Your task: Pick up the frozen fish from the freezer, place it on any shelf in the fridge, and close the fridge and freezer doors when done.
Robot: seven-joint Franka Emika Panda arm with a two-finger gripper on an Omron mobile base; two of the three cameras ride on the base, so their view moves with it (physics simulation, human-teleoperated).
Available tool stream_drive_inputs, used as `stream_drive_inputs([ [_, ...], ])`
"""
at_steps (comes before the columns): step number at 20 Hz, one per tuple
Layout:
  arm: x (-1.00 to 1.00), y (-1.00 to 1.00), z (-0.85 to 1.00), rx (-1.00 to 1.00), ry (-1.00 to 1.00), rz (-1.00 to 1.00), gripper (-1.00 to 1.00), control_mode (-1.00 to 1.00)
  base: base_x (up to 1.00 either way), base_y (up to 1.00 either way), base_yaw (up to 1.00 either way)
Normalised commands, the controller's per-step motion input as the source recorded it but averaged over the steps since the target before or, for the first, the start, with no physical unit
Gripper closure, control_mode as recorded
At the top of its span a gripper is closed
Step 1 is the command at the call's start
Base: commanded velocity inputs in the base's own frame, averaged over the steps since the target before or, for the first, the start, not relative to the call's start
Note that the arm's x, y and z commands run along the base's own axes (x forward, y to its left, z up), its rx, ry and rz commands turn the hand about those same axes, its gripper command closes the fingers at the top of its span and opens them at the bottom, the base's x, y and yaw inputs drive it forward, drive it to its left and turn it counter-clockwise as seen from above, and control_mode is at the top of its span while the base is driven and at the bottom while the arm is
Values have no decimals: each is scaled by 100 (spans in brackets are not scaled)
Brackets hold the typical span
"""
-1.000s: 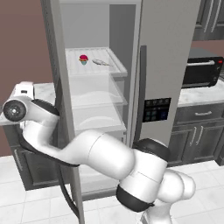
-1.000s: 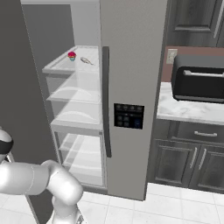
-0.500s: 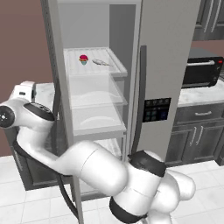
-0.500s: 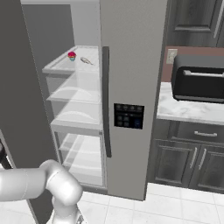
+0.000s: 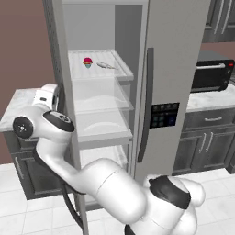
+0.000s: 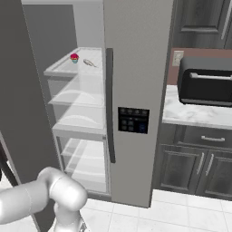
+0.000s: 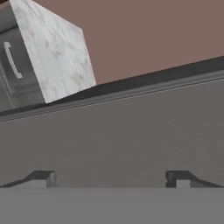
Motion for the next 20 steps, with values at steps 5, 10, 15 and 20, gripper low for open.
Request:
stream_drive_inputs([
  [5, 0, -84, -1, 2, -12, -4, -100, -100, 0, 0, 0],
  [10, 0, -83, 0, 2, -10, -4, -100, -100, 0, 0, 0],
  [15, 6, -68, 0, 1, -6, -6, -100, -100, 0, 0, 0],
  [20, 16, -48, 0, 0, -2, -10, -100, -100, 0, 0, 0],
])
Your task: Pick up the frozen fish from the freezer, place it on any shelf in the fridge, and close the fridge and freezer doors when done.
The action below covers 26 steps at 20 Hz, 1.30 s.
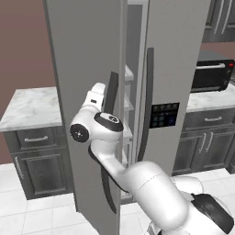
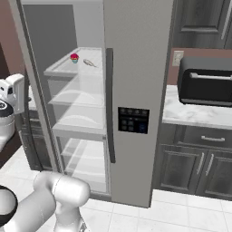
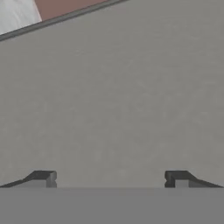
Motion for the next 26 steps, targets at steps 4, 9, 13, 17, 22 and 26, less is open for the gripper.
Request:
stream_drive_inputs([
  [4, 17, -44, 0, 0, -3, -10, -100, -100, 0, 0, 0],
  [9, 20, -45, 0, 0, -4, -11, -100, -100, 0, 0, 0],
  [13, 29, -41, 0, 0, -2, -10, -100, -100, 0, 0, 0],
  [17, 40, -30, 0, 0, 0, -8, -100, -100, 0, 0, 0],
  [22, 46, -14, 0, 0, 0, -6, -100, -100, 0, 0, 0],
  [26, 44, -16, 0, 0, -1, -5, -100, -100, 0, 0, 0],
])
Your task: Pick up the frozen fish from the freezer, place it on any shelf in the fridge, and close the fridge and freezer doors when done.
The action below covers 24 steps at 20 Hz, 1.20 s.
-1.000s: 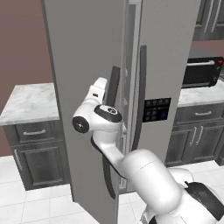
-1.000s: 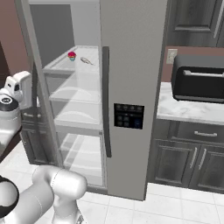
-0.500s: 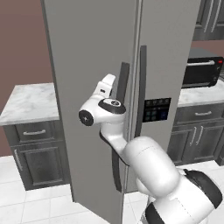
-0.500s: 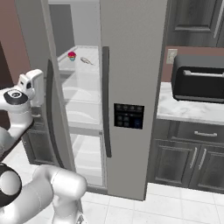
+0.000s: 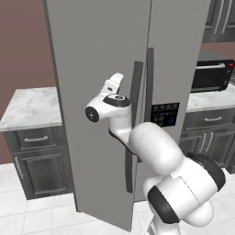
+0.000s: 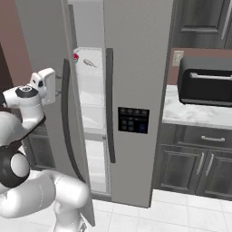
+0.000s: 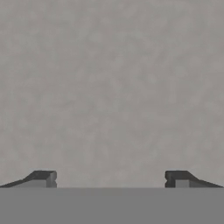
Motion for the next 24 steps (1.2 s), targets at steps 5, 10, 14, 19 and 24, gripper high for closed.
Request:
stream_drive_inputs([
  [5, 42, -18, 0, 0, -2, -5, -100, -100, 0, 0, 0],
  [10, 43, -17, 0, 0, -1, -5, -100, -100, 0, 0, 0],
  [14, 42, -19, 0, 0, -2, -5, -100, -100, 0, 0, 0],
  [19, 43, -19, 0, 0, -1, -6, -100, -100, 0, 0, 0],
  [24, 46, -21, 0, 0, 0, -6, -100, -100, 0, 0, 0],
])
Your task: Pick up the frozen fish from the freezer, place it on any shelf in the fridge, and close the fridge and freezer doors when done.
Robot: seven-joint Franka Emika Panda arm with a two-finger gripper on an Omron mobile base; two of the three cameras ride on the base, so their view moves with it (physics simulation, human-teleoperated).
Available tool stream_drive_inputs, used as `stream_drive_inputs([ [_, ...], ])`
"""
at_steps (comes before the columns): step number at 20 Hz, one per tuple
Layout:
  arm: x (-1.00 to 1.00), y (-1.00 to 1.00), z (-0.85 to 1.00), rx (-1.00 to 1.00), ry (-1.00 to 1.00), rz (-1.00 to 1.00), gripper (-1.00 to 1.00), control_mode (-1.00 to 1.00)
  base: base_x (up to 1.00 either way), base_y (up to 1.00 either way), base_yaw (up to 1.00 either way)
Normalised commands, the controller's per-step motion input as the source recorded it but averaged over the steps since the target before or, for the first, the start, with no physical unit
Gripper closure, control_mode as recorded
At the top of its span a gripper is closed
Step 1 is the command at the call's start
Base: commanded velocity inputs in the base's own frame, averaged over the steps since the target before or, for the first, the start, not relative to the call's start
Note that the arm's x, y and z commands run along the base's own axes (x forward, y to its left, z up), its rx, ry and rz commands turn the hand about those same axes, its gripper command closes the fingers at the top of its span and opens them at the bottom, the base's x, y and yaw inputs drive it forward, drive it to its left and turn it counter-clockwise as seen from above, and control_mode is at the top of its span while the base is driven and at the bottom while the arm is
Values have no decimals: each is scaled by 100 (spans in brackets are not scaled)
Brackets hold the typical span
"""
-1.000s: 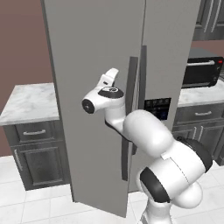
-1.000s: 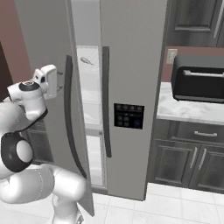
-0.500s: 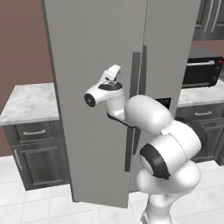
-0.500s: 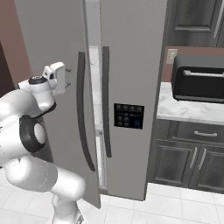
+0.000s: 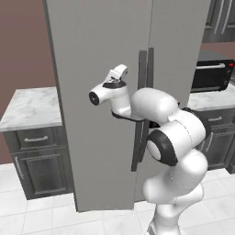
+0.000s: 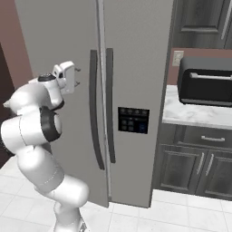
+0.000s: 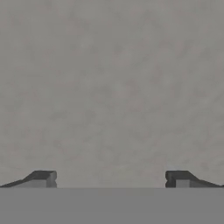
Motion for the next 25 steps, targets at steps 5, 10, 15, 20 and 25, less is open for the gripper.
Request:
stream_drive_inputs([
  [5, 51, -17, 0, 0, 0, -5, -100, -100, 0, 0, 0],
  [10, 53, -15, -5, 0, 0, -5, -100, -100, 0, 0, 0],
  [15, 46, -14, -10, 0, 0, -5, -100, -100, 0, 0, 0],
  [20, 44, -11, -15, 0, 0, -5, -100, -100, 0, 0, 0],
  [25, -6, -16, 0, 0, -6, -6, -100, -100, 0, 0, 0],
])
